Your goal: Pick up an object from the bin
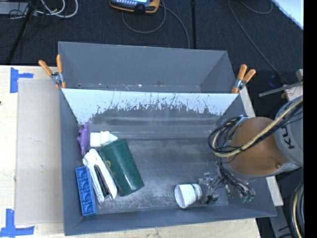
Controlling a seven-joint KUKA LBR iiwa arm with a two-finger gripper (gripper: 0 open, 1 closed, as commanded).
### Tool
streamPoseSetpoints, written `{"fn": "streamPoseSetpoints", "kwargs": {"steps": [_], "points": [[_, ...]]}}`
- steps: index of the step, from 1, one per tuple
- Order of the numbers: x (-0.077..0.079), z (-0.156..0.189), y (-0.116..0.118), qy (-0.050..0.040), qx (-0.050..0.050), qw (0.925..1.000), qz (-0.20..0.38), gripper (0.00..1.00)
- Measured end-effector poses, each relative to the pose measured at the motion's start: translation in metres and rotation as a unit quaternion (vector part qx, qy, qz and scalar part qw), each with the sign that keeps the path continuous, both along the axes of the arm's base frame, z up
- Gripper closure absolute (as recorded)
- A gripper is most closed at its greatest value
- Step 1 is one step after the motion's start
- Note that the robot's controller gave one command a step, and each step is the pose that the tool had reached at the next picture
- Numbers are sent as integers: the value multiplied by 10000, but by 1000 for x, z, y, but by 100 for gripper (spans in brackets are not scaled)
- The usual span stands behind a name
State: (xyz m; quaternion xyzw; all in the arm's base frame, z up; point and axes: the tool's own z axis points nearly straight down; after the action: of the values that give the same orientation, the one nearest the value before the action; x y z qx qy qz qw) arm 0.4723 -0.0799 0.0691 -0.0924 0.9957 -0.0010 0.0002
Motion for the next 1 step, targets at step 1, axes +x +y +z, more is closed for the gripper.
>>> {"fn": "streamPoseSetpoints", "kwargs": {"steps": [1], "points": [[5, 3, 0, -95, -5, 10000, 3, 0]]}}
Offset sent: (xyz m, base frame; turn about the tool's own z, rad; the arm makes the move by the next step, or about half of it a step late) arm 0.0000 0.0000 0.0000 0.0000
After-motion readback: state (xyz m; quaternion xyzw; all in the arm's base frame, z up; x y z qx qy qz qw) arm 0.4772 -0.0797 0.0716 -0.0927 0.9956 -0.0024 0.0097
